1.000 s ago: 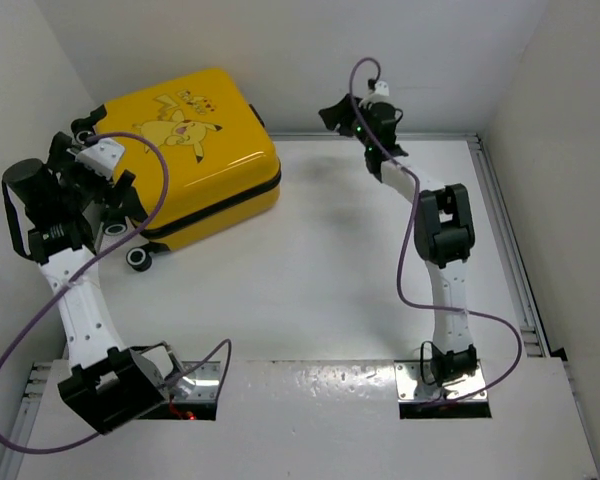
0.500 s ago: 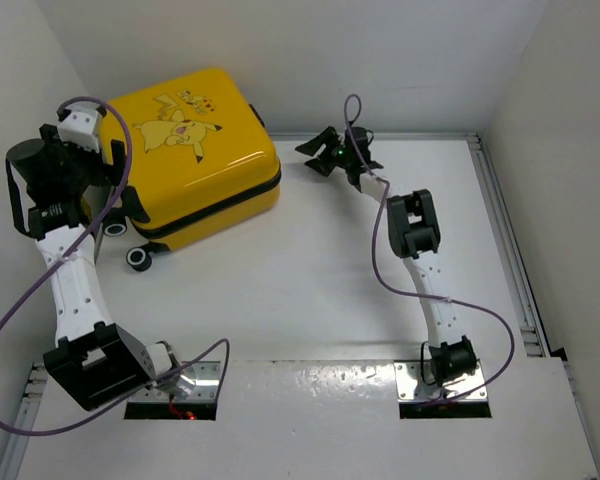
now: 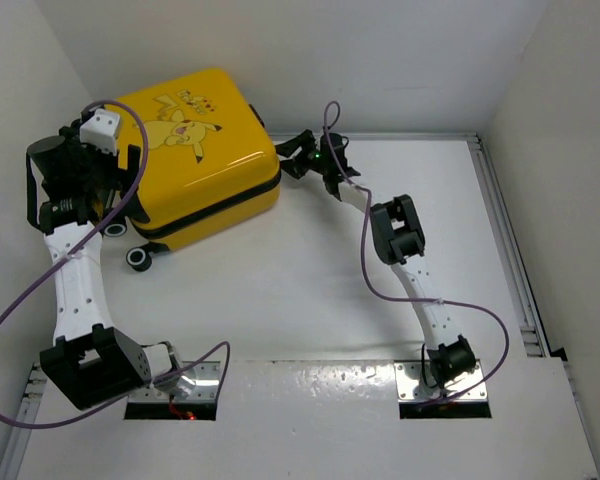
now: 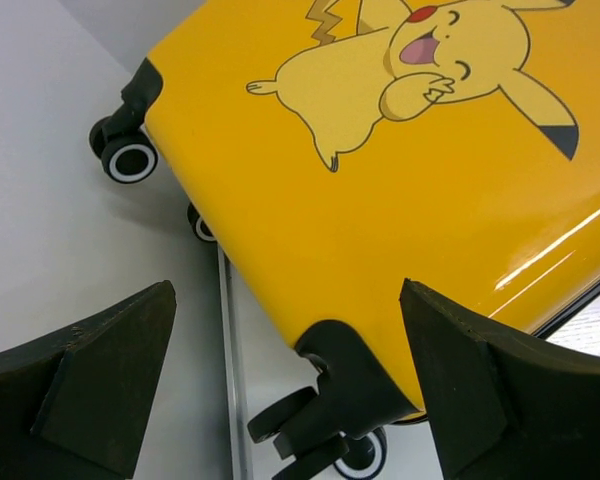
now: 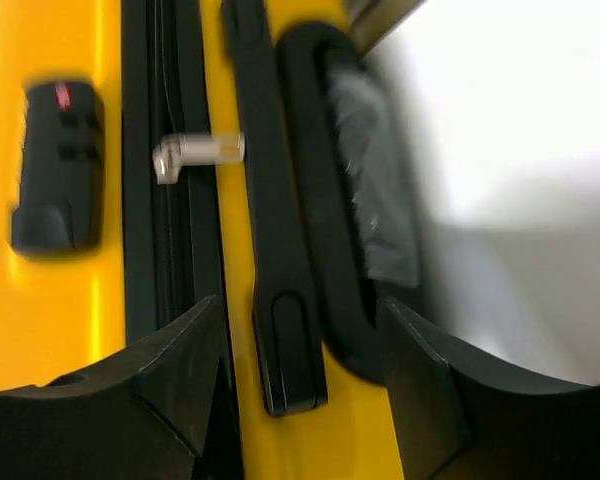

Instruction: Pack the luggage

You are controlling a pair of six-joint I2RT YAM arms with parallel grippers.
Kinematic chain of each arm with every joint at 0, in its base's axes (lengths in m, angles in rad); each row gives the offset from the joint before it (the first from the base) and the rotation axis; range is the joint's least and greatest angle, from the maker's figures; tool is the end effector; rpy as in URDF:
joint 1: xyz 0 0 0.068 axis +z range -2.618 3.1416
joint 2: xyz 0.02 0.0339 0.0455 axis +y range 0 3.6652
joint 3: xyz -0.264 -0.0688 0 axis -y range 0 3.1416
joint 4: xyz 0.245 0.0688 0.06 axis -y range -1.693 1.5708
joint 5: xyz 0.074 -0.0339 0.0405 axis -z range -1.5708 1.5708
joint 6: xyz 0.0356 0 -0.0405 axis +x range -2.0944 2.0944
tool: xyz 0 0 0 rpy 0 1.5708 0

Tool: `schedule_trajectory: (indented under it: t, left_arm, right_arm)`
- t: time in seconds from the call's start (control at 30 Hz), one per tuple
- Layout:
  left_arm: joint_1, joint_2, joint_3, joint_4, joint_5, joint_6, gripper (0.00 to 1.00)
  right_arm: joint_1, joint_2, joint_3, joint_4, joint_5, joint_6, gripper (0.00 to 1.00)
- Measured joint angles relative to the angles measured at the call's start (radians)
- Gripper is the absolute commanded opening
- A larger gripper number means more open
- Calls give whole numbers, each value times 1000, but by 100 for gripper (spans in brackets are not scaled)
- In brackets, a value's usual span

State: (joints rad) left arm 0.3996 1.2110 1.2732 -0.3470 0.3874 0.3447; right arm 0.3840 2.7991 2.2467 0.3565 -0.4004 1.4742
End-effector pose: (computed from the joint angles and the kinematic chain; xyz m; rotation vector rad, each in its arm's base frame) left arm 0.2544 0.0928 0.4057 0.2171 1.8242 0.1630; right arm 0.5636 0.2427 0.1039 0.7758 1.9424 1.6076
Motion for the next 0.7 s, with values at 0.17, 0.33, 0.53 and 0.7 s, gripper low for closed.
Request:
schedule_trajectory:
  t: [0.17, 0.33, 0.53, 0.7]
  left_arm:
    - [12, 13, 21, -21, -23, 1, 100]
    - [30, 23, 64, -28, -38, -43, 100]
    - [34, 8, 92, -119, 3, -31, 100]
    - [13, -16, 117, -265, 97, -2, 100]
  right_arm:
    - [22, -10, -88, 142, -24, 23, 56]
    - [31, -27, -156, 233, -151, 45, 50]
    - [96, -109, -329, 361, -331, 43, 30]
    - [225, -201, -561, 502, -451, 17, 34]
